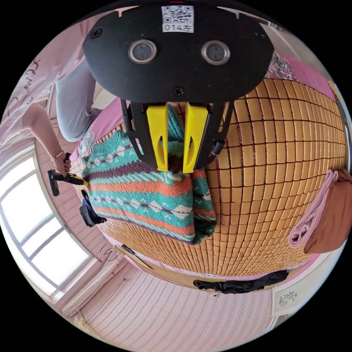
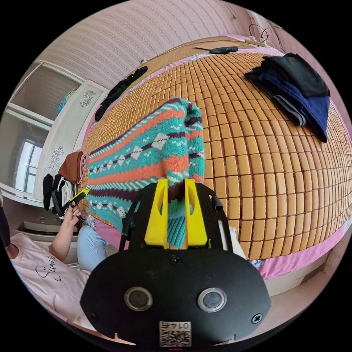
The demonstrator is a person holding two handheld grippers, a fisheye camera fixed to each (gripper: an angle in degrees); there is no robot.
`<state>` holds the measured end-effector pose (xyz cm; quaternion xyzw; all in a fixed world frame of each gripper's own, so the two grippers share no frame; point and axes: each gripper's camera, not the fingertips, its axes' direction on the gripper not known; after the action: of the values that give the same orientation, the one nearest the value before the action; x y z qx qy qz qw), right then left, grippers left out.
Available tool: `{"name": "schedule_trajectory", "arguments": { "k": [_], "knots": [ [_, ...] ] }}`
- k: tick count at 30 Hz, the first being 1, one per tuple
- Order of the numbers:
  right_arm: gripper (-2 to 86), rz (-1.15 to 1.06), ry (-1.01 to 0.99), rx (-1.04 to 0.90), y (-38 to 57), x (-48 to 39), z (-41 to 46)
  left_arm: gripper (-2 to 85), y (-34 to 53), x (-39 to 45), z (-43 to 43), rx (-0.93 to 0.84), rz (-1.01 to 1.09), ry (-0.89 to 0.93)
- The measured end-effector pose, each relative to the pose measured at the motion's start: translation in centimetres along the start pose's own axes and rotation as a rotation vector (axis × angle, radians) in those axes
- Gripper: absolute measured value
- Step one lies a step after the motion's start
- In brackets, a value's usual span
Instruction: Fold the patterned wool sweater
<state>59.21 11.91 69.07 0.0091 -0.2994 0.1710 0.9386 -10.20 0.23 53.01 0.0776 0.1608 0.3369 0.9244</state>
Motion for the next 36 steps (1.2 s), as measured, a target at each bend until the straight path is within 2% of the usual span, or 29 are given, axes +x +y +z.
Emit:
{"name": "schedule_trajectory", "arguments": {
  "k": [2,5,7,9,10,13,15,16,17,21,22,25,27,34,36],
  "knots": [
    [3.4,-0.049,0.111,0.03,-0.3,-2.3,-1.0,4.4,0.2,2.0,-3.5,0.079,0.049,-0.047],
    [0.8,-0.169,0.449,0.149,-1.1,-8.5,-2.3,1.2,0.6,7.9,-5.9,0.152,0.242,-0.09],
    [0.2,-0.308,0.41,0.189,-2.2,-12.8,-1.9,-0.2,0.7,11.8,-4.7,0.12,0.348,-0.029],
    [-0.2,-0.522,0.151,0.014,-5.4,-18.8,2.1,-0.7,1.3,15.4,-2.3,0.112,0.405,0.047],
    [-0.2,-0.563,0.117,-0.047,-6.3,-20.3,3.7,-0.8,1.6,17.6,-0.5,0.094,0.428,0.076],
    [-0.4,-0.727,0.206,-0.192,-8.9,-27.0,11.3,-0.9,2.2,21.8,2.8,0.047,0.448,0.086],
    [-0.5,-0.776,0.313,-0.433,-10.4,-29.2,18.6,-1.0,2.9,23.5,4.6,0.01,0.496,-0.006],
    [-0.5,-0.778,0.345,-0.497,-10.5,-29.2,20.6,-1.0,3.3,23.9,6.9,-0.087,0.519,-0.076],
    [-0.5,-0.797,0.335,-0.477,-11.0,-29.8,21.5,-1.0,4.3,23.5,6.9,-0.001,0.497,-0.05],
    [-0.5,-0.861,0.366,-0.668,-12.9,-32.1,23.3,-1.0,4.2,25.0,6.3,-0.039,0.531,-0.074],
    [-0.5,-0.862,0.376,-0.673,-13.3,-32.5,23.1,-1.0,4.0,25.1,5.9,-0.051,0.528,-0.059],
    [-0.6,-0.86,0.449,-0.496,-15.1,-33.9,22.4,-1.0,3.9,24.9,5.0,-0.063,0.477,0.034],
    [-0.6,-0.817,0.468,-0.579,-15.2,-32.6,27.3,-1.0,4.9,24.8,5.4,-0.029,0.485,0.056],
    [-0.5,-0.819,0.509,-0.478,-13.7,-32.9,28.5,-1.0,5.5,27.1,4.8,-0.032,0.522,0.004],
    [-0.5,-0.83,0.6,-0.45,-12.6,-33.6,29.4,-1.0,5.5,27.4,4.6,-0.03,0.521,0.002]
  ]
}}
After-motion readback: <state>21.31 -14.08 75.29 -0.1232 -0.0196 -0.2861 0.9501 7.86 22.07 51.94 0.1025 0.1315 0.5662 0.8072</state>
